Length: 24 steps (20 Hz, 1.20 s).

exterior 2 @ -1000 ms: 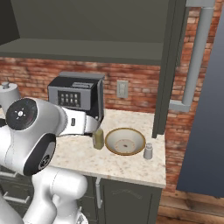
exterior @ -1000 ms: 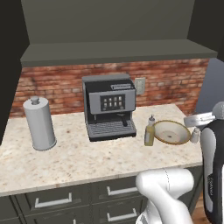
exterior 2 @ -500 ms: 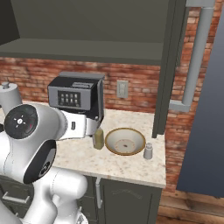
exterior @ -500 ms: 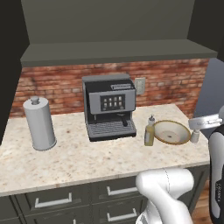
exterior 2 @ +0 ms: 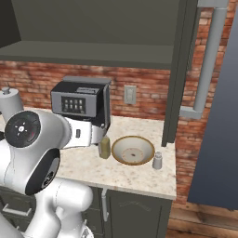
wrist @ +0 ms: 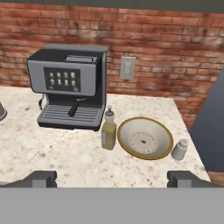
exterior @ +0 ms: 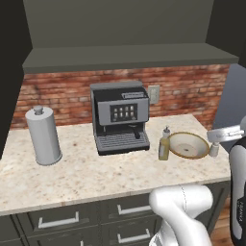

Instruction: Retrieve the bottle and the shaker from the cabinet and place them next to the mixing bowl on the counter. Then add garlic from the fridge to the mixing bowl.

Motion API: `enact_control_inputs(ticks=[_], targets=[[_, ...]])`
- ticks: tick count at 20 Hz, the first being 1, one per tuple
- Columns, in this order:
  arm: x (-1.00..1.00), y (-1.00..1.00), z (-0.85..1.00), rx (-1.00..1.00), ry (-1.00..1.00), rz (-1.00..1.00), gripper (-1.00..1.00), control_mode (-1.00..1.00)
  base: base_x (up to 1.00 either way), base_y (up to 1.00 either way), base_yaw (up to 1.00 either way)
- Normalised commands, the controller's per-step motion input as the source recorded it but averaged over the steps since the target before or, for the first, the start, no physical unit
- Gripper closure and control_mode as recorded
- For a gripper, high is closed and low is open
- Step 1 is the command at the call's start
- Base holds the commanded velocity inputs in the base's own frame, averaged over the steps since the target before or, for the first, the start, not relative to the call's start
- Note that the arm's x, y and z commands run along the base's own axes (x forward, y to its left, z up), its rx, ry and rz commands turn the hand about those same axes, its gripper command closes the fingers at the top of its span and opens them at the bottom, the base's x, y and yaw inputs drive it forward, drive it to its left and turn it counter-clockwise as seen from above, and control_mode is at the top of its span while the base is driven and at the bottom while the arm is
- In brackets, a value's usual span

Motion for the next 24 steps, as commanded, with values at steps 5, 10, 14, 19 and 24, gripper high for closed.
enact_control_inputs(ticks=[5,10,14,19,24], targets=[[0.0,0.0,0.0,0.0,0.0,0.0,-1.0,1.0,-0.54,0.0,0.0],[0.0,0.0,0.0,0.0,0.0,0.0,-1.0,1.0,-1.0,0.1,0.09],[0.0,0.0,0.0,0.0,0.0,0.0,-1.0,1.0,-1.0,0.26,0.19],[0.0,0.0,0.0,0.0,0.0,0.0,-1.0,1.0,-1.0,0.44,0.24],[0.0,0.0,0.0,0.0,0.0,0.0,-1.0,1.0,-0.51,0.93,0.55]])
